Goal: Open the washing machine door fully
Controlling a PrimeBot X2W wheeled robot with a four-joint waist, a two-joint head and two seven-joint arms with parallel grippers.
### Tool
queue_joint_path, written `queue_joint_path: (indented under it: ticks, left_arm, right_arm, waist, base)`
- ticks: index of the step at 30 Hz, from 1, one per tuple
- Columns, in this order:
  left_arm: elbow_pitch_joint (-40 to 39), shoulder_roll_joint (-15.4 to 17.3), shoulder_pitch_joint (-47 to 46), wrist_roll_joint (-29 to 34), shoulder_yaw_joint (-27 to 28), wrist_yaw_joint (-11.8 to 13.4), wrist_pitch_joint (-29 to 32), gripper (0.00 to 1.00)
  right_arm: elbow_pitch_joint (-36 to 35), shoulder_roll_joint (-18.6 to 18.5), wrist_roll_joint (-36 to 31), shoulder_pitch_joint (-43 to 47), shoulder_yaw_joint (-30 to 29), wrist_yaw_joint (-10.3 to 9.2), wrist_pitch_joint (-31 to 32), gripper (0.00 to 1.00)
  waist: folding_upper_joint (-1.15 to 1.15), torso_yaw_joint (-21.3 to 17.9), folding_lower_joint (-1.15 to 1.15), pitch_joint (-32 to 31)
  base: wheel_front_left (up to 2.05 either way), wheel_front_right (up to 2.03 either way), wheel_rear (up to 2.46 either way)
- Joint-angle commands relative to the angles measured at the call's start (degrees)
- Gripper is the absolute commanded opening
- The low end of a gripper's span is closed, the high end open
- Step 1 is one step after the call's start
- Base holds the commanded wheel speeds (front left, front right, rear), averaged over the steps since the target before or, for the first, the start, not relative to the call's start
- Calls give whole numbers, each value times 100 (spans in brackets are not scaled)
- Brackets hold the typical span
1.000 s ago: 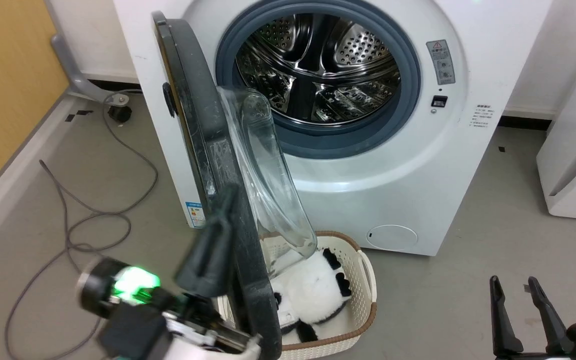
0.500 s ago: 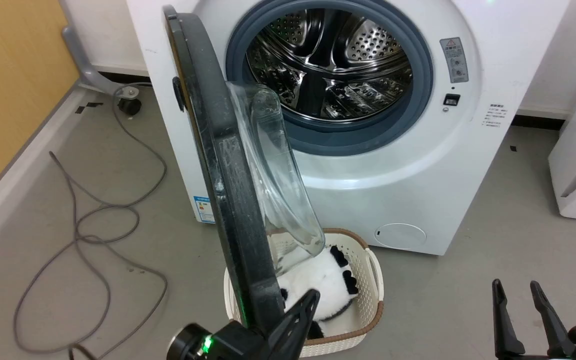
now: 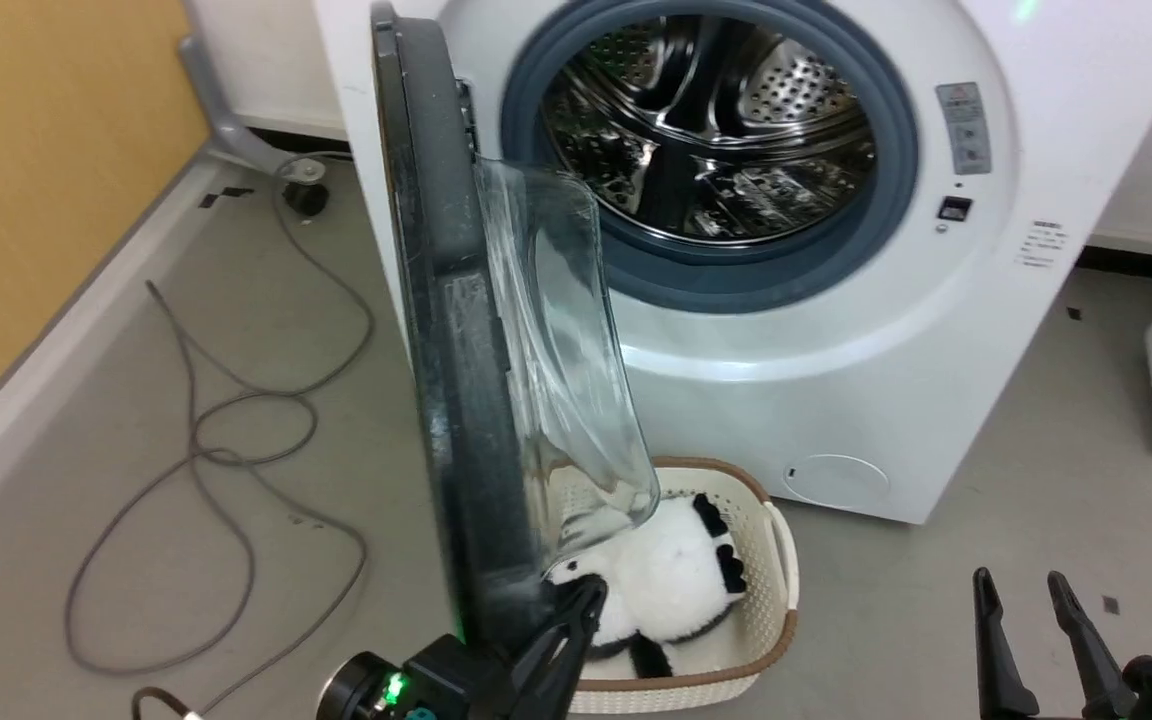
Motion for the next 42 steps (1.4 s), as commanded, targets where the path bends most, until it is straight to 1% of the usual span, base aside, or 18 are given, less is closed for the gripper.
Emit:
queue_joint_path:
  ticks: [1,13,21,29,35,38,42]
  left_arm:
    - [69,77,-95,-25,124,82,-38,0]
    - [184,251,-116,-111,480,265,-288,0]
    - [290,359,-225,-248,860,432,-400,0]
    - [531,443,-417,-563,1451,611,-701,0]
    - [934,578,-760,-847,2009,714,-993,0]
    - [1156,726,-945,-998,2347,755,-1124,0]
    - [1518,907,-1233,-1209,2699,750,-1243,0]
  right_arm:
    - [27,25,26,-26,12,3,-26,100]
    - [91,26,103,-46,137,3,-26,100]
    - [108,26,103,-64,259,3,-26,100]
    - [-2,18,-92,-195,299,3,-26,100]
    - [-45,-162,-172,-303,388,3,-22,100]
    - [-80,-269,-166,-339,379,3,12,100]
    - [-158,-406,-145,-371,361,3,79,100]
  waist:
    - [0,74,0,-18]
    - [0,813,0,-73]
    - [0,1183,0,75]
    - [0,1350,0,529]
    - [0,1329,0,991]
    - [0,1284,0,1194]
    - [0,1243,0,1438]
  base:
    - [0,0,0]
    - [0,0,0]
    - [0,0,0]
    - [0,0,0]
    - [0,0,0]
    - [0,0,0]
    - [0,0,0]
